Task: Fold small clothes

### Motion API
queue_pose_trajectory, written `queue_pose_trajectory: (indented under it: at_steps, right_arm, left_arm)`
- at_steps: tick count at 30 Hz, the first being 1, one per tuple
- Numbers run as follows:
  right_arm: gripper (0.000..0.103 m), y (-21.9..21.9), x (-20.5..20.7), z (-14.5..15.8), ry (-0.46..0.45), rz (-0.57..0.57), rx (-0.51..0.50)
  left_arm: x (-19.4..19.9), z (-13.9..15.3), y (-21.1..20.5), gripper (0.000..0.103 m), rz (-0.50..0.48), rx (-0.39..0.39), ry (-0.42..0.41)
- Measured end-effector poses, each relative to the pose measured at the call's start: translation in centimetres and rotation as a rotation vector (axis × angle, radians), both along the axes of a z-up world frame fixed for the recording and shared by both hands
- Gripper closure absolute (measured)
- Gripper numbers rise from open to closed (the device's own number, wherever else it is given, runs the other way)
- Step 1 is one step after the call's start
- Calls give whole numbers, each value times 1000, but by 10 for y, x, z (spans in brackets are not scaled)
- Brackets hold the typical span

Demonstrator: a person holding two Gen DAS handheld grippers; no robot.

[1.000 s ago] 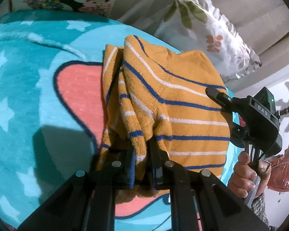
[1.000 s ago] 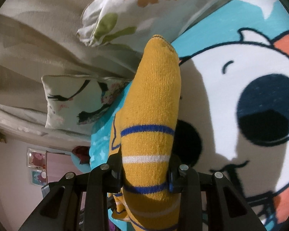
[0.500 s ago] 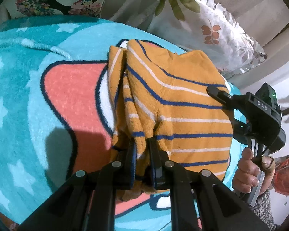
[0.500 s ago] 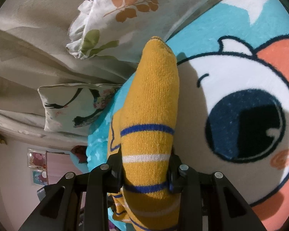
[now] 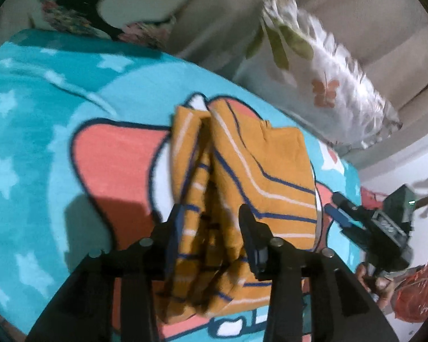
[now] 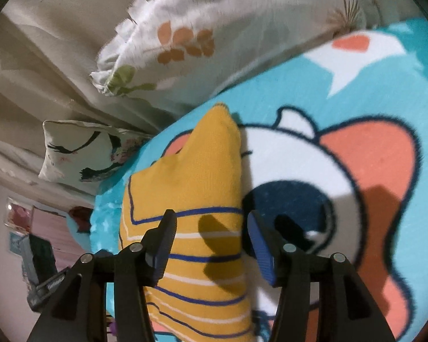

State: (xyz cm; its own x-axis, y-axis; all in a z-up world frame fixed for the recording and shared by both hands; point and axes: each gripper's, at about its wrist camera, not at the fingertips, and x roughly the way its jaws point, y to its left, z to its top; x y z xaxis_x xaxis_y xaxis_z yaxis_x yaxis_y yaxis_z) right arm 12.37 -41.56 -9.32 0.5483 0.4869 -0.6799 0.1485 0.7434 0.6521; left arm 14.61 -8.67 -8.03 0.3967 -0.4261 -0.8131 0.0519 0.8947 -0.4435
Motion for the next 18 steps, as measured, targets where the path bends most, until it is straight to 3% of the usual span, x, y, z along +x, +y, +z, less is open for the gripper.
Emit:
queue_pose_trajectory:
  at_steps: [5,6,7,10,12,15,18]
  right_arm:
    - [46,-7,-7,4,-5,7,-46]
    - [46,-8,-8,2,0,7,-44]
    - [46,-8,-8,1,5,7,-45]
    - [46,-10,-12,-2,13,14,-52]
    - [46,-10,-14,-2,10,21,-52]
    - [46,-3,-14,1,-5,39,-68]
    - [46,12,-13,5,-23,80,-76]
  left_arm:
    - [6,-14,-45,65,-102,49,19]
    - [6,-17,-50,74,-111,73,21]
    - [8,-18,-51,90,-107,77,24]
    - [8,-7,-30,91,-20,45,5]
    - [10,-4,-15,91,15,69,8]
    - [14,-25,-12,90,22,124,69]
    - [11,-42,-20,82,35,140,80]
